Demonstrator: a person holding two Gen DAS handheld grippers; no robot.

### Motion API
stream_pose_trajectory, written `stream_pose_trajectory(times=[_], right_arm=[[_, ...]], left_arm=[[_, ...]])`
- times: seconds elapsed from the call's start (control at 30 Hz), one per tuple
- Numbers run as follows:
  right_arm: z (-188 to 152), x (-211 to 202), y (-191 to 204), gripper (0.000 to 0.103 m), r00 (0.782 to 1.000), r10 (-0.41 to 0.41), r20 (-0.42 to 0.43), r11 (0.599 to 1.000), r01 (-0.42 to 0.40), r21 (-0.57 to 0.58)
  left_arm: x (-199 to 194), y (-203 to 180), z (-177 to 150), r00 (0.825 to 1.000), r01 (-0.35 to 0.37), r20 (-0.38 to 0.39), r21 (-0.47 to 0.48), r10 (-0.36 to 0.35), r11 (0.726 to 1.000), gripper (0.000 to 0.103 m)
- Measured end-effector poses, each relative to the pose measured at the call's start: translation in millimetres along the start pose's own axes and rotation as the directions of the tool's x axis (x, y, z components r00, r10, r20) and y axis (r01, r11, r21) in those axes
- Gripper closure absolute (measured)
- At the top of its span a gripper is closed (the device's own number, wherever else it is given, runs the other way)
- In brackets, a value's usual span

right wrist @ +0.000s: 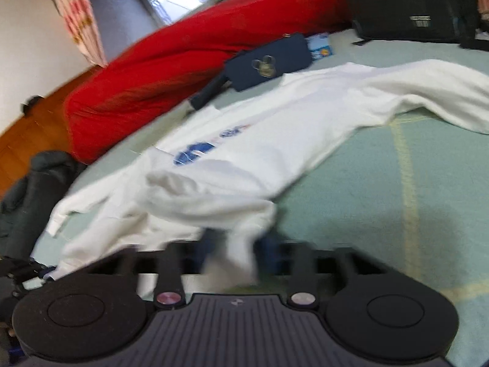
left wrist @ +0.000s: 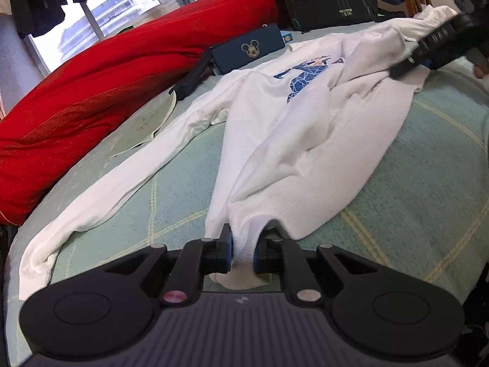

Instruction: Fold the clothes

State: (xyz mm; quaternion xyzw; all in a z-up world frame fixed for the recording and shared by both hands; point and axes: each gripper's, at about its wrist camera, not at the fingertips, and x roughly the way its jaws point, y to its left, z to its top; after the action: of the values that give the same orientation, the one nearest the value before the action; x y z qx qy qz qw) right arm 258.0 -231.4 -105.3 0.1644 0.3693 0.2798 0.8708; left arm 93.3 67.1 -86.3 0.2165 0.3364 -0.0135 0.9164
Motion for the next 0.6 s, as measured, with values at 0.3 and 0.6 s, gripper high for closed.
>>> stream_pose_trajectory(times=[0.3, 0.6], right_arm=[[-15, -71, 40, 0.094, 0.998, 0.046, 0.043, 0.997, -0.043, -0.065], [-27, -160, 57, 0.094, 0.996, -0.007, 0.087, 0.989, 0.020, -0.147]], left_arm=[[-42, 6, 4, 0.997, 0.022, 0.075, 0.007, -0.022, 1.000, 0.093], [-105, -1, 12, 0.981, 0.096, 0.157, 0.123, -0.115, 0.988, 0.093]])
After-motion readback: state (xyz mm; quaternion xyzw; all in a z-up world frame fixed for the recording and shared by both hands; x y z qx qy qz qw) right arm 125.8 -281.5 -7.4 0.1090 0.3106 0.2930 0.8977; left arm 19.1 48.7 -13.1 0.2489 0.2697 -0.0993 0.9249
